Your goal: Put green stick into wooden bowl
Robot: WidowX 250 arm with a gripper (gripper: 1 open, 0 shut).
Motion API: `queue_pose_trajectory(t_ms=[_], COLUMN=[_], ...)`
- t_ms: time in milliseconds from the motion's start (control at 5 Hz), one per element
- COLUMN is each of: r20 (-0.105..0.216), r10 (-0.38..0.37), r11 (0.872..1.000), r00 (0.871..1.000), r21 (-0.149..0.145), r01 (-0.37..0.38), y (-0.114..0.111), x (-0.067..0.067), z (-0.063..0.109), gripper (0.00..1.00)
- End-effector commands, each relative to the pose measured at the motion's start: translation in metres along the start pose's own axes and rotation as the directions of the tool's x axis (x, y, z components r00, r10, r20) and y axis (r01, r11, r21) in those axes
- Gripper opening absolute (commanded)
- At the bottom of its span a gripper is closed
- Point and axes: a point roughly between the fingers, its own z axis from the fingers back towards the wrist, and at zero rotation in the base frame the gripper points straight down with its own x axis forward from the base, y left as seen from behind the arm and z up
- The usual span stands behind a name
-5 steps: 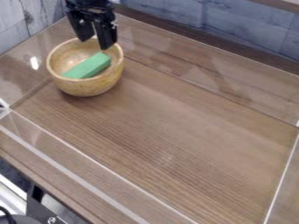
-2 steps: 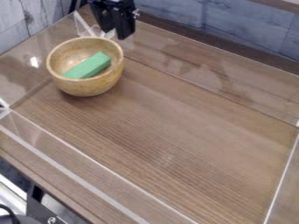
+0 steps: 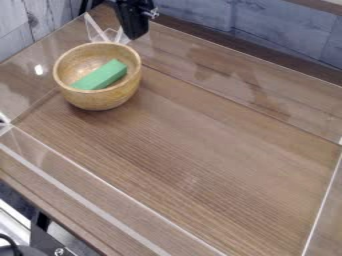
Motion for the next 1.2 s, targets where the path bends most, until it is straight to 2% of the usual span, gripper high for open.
queue_pose_trajectory(t_ms=[0,400,600,800,1000], r20=[0.046,0.047,0.053,0.068,0.096], r10=[-0.034,-0.031,-0.002,0.045,0.142], r11=[0.999,0.999,1.0,0.999,0.989], r00=[0.998,0.998,0.999,0.997,0.985], r21=[0.027,0.011,0.015,0.017,0.036], r01=[0.033,0.03,0.001,-0.046,-0.146], y=[0.009,0.009,0.006,-0.005,-0.021], x=[0.007,-0.004,0.0,0.009,0.022], z=[0.013,0.007,-0.007,-0.006,-0.007], gripper=[0.0,0.0,1.0,1.0,1.0])
